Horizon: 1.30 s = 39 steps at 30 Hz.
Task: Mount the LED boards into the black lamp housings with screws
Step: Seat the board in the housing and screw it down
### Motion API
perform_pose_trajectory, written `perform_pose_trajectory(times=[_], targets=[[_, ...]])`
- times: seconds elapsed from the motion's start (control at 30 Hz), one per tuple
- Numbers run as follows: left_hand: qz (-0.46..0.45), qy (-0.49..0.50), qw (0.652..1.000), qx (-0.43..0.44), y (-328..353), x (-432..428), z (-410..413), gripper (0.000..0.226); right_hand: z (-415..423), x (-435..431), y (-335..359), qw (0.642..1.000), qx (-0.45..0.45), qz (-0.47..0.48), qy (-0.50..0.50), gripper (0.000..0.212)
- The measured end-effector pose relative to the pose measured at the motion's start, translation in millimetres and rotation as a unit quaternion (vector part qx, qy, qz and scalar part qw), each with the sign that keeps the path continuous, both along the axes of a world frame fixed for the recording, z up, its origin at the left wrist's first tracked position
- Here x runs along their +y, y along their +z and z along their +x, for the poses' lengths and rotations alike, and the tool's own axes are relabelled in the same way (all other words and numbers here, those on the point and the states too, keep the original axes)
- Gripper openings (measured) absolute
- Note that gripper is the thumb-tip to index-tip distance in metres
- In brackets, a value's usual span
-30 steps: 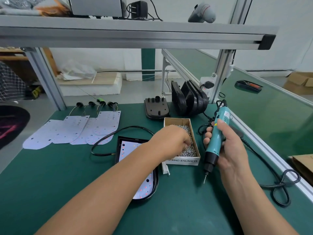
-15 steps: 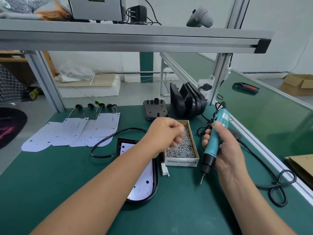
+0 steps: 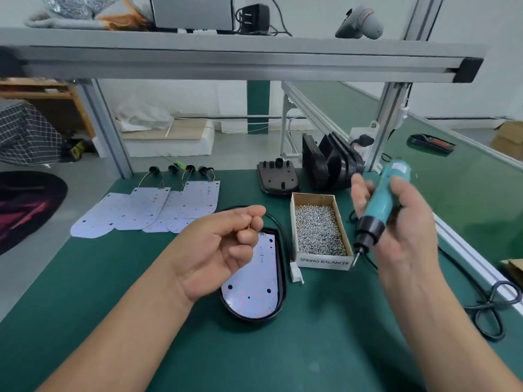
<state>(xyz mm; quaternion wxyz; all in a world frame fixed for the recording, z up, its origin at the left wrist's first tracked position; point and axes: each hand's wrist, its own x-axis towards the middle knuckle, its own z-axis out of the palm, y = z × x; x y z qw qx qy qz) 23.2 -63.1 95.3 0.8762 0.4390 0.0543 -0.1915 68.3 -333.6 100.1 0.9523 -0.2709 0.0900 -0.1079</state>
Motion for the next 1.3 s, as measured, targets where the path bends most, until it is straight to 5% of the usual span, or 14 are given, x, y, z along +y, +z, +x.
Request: perform_pose_trajectory(times=[0.13,0.37,1.3], targets=[[0.013,0.005,1.0,-0.024,-5.8,9.0,-8.5,0.024,6.8,33.8,14.9,0.999,-0.024,0.031,0.024,0.043],[0.065,-0.012,0.997,-0.05,-20.7,12.9,-15.5,0.016,11.6,78.5,-7.5,0.992,-0.026,0.122,0.008,0.019],[0.111,0.017,0.992,-0.061,-22.8,-6.2,-34.0,0.017,-2.9,81.1,-10.0,0.993,-0.11,0.049,0.011,0.008]])
